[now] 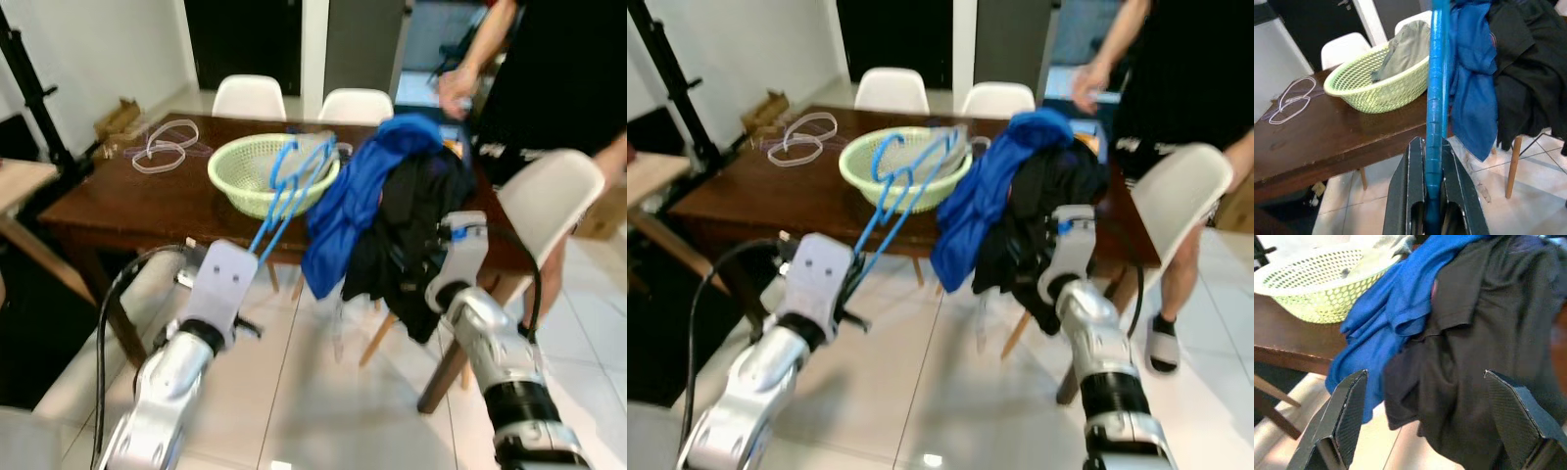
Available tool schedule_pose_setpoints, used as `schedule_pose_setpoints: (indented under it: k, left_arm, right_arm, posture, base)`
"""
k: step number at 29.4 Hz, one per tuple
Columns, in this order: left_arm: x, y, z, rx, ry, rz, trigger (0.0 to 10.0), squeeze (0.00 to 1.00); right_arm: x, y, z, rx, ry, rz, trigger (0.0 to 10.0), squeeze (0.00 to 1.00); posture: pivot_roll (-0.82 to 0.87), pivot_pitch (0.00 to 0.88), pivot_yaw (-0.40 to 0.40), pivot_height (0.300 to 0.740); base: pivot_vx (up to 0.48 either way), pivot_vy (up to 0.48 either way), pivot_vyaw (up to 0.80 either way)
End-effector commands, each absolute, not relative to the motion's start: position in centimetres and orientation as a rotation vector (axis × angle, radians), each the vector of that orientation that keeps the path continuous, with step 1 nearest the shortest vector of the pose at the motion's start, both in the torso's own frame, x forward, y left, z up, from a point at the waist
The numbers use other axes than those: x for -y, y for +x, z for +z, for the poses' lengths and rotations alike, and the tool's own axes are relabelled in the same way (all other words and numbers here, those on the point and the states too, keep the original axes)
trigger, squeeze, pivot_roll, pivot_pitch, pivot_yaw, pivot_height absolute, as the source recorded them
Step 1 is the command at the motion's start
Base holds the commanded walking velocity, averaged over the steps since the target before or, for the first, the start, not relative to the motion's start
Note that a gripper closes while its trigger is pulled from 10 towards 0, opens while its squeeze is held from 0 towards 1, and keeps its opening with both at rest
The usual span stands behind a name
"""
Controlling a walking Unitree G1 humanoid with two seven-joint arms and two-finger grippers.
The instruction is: Hang hanger
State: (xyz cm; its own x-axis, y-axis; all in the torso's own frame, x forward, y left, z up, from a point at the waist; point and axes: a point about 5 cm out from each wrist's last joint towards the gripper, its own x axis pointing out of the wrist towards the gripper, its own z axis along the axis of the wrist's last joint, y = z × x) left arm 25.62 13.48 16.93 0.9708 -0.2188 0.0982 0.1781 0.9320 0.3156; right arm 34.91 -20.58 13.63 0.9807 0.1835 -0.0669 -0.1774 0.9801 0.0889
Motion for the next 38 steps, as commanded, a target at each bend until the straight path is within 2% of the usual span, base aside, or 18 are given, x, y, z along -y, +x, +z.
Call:
schedule_pose_setpoints:
  k: [1,6,12,24,28,35,38]
  left_arm:
    - [-14.6,25.8,17.4,0.151,0.328,-0.131,10.0,0.0]
    - [-15.8,26.1,18.1,0.177,0.335,-0.047,10.0,0.0]
    - [-18.5,26.2,19.5,0.218,0.375,0.138,10.0,0.0]
    - [-21.4,25.6,21.2,0.266,0.381,0.27,10.0,0.0]
    - [-22.3,25.2,20.6,0.244,0.3,0.315,10.0,0.0]
    - [-22.6,25.2,20.4,0.239,0.281,0.328,10.0,0.0]
    - [-22.3,25.3,20.0,0.228,0.272,0.316,10.0,0.0]
  right_arm:
    - [20.0,35.0,14.1,-0.038,0.084,0.227,10.0,0.0]
    - [19.3,34.9,14.2,-0.026,0.052,0.292,10.0,0.0]
    - [19.2,34.8,14.4,-0.001,0.063,0.317,10.0,0.0]
    - [17.8,35.2,16.6,0.099,0.106,0.374,10.0,0.0]
    - [16.6,36.1,19.7,0.183,0.111,0.36,10.0,0.0]
    - [16.3,36.3,20.5,0.194,0.112,0.358,10.0,0.0]
    - [15.4,36.4,21.6,0.214,0.118,0.381,10.0,0.0]
  posture:
    - [0.09,0.0,-0.055,0.74]
    - [0.09,0.0,-0.057,0.74]
    - [0.09,0.0,-0.057,0.74]
    - [0.1,0.0,-0.06,0.74]
    - [0.1,0.0,-0.065,0.74]
    - [0.1,0.0,-0.066,0.74]
    - [0.1,0.0,-0.068,0.74]
  base:
    - [0.0,0.0,0.42]
    - [0.0,0.0,0.79]
    - [0.0,0.0,0.79]
    - [0.0,0.0,0.79]
    - [0.209,0.0,0.0]
    - [0.48,0.0,0.0]
    - [0.48,0.0,-0.64]
